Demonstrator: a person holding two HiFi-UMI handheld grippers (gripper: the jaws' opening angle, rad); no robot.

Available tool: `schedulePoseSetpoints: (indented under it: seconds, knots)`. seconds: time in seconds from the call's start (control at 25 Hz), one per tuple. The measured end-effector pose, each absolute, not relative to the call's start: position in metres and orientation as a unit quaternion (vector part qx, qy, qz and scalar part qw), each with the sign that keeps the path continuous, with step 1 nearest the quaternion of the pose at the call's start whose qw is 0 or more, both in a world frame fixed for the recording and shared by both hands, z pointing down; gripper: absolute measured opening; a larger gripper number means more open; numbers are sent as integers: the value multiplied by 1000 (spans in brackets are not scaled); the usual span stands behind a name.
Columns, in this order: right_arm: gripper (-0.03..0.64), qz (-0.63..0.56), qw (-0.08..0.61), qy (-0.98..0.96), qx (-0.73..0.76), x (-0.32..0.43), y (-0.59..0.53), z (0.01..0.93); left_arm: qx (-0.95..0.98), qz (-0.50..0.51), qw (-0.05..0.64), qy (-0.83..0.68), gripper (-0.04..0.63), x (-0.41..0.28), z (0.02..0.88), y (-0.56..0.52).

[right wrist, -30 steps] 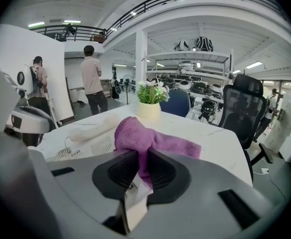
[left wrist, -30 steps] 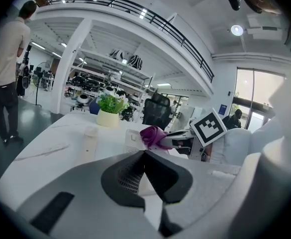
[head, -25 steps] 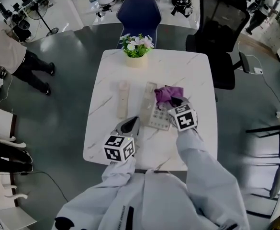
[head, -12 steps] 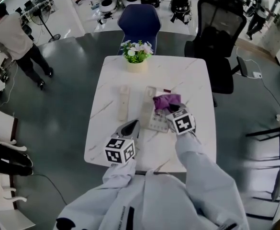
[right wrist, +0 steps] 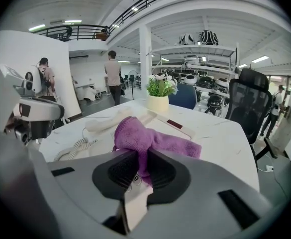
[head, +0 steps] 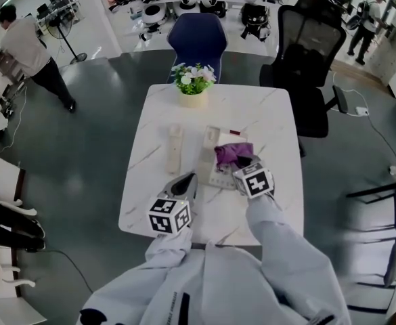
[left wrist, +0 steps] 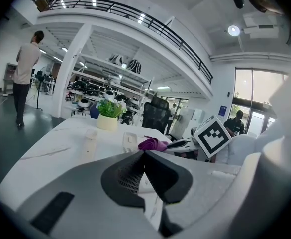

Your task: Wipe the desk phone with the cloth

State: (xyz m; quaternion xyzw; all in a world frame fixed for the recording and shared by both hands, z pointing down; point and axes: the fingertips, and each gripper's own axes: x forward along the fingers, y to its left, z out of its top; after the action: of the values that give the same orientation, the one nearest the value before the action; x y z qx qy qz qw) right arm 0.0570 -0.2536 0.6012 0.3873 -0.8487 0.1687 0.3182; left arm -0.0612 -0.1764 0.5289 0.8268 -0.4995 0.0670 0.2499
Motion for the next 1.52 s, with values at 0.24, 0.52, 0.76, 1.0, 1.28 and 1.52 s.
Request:
schedulePoseSetpoints:
  seconds: [0.24, 0.52, 0.76, 1.0, 1.28, 1.52]
  knots:
    - [37, 165, 324, -849, 384, 57, -244, 602, 829, 68, 249, -497, -2, -58, 528, -172]
    - [37, 168, 332, -849, 374, 56, -235, 605, 829, 69, 248, -497, -2, -59, 528, -170]
    - [37, 186, 330, -858, 346, 52, -222, 606, 828, 70, 250, -497, -2, -59, 529, -166]
    - [37, 183, 342, -859, 334, 53, -215, 599, 829, 69, 250, -496, -2, -56, 527, -166]
    - [37, 201, 347, -861, 314, 48, -206, 603, 829, 70, 251, -496, -2, -57, 529, -166]
    - [37, 211, 355, -860, 299, 46, -199, 607, 829, 72, 253, -494, -2, -56, 533, -166]
